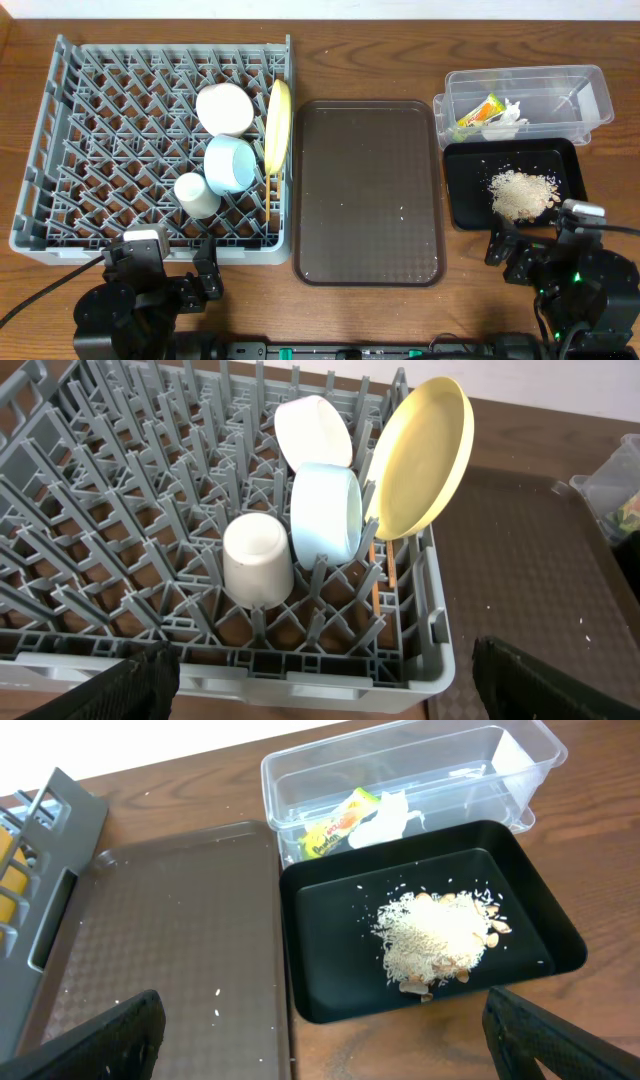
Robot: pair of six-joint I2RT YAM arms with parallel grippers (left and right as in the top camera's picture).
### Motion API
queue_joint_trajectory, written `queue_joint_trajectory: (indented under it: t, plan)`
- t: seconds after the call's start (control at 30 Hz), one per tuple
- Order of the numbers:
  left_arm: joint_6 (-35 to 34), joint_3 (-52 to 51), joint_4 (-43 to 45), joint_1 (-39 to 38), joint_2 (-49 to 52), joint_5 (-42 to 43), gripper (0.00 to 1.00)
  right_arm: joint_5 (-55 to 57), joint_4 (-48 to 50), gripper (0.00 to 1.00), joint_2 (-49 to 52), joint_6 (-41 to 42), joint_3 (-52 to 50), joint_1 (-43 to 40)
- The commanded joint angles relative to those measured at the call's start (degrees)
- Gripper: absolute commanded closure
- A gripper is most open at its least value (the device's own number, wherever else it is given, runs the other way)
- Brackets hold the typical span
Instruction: Sort waste into correct bins and load items into the dishwasher rack
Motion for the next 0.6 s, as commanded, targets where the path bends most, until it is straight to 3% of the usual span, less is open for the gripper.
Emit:
queue_joint_trajectory:
  t: [0.0, 0.33, 0.57]
  plan:
    - [1.16, -0.46, -0.11, -0.24, -0.09, 0.35, 0.05, 0.83, -0.04, 0.01, -3.34, -0.48, -2.25, -0.11]
    - [1.18, -0.46, -0.11, -0.24, -0.09, 0.35, 0.05, 1.07, 18.1, 0.01, -20.59, -2.99, -21.29, -0.11]
    - [1.16, -0.46, -0.11, -0.24, -0.09, 0.35, 0.05, 1.09, 36.92, 0.01, -24.48, -2.99, -32.92, -0.09]
